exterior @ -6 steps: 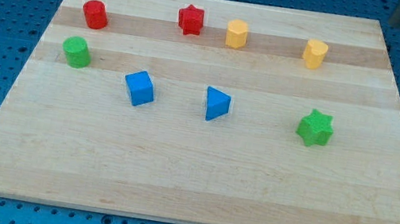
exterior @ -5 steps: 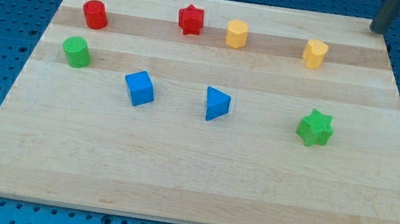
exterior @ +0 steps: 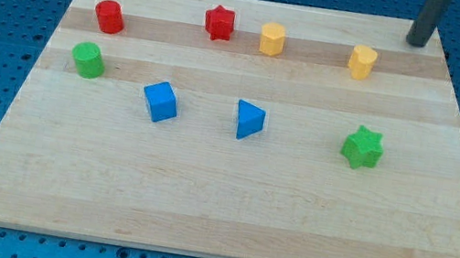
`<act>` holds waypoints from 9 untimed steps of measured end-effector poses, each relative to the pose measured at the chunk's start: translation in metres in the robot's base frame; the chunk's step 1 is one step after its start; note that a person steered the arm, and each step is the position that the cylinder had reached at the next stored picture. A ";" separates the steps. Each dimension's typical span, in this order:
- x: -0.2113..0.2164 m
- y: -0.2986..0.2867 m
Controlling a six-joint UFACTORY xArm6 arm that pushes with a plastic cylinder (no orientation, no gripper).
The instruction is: Move the yellow heart to the bottom right of the yellow hexagon
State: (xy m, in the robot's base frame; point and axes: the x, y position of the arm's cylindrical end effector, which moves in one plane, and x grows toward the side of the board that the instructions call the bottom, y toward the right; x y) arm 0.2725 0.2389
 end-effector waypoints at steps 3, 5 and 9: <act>0.076 -0.013; 0.044 -0.022; 0.039 -0.090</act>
State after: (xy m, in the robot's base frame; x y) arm 0.3117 0.1489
